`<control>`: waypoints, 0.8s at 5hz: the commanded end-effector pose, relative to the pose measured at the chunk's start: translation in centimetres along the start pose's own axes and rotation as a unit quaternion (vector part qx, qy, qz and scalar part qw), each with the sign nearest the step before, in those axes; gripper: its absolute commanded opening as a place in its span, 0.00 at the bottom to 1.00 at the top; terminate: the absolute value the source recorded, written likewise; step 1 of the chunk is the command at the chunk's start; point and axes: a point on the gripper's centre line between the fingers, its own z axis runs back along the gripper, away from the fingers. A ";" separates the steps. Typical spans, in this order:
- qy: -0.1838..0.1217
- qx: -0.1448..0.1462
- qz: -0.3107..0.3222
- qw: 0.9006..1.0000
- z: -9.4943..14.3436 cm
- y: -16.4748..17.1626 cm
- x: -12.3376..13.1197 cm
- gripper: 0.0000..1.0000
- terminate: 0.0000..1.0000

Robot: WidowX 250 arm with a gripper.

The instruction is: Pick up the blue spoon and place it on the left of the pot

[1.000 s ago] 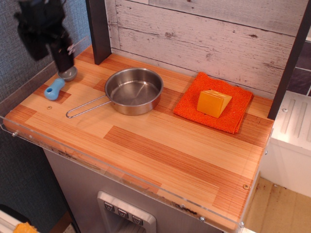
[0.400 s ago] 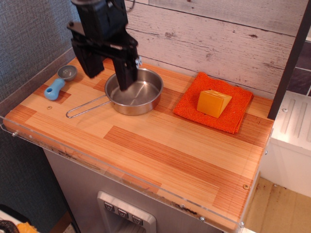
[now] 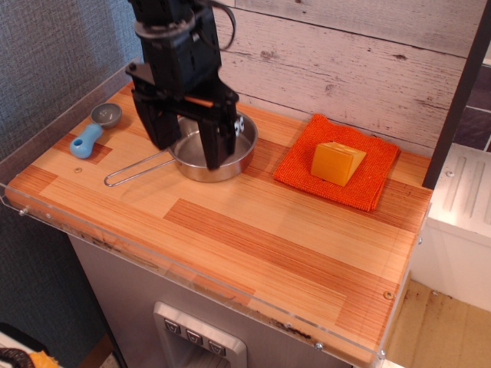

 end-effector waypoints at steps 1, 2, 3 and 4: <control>-0.014 0.006 -0.001 1.000 0.9 0.3 -0.8 1.00 0.00; -0.014 0.006 -0.001 1.000 0.9 0.3 -0.8 1.00 0.00; -0.014 0.006 -0.001 1.000 0.9 0.3 -0.8 1.00 0.00; -0.014 0.006 -0.001 1.000 0.9 0.3 -0.8 1.00 1.00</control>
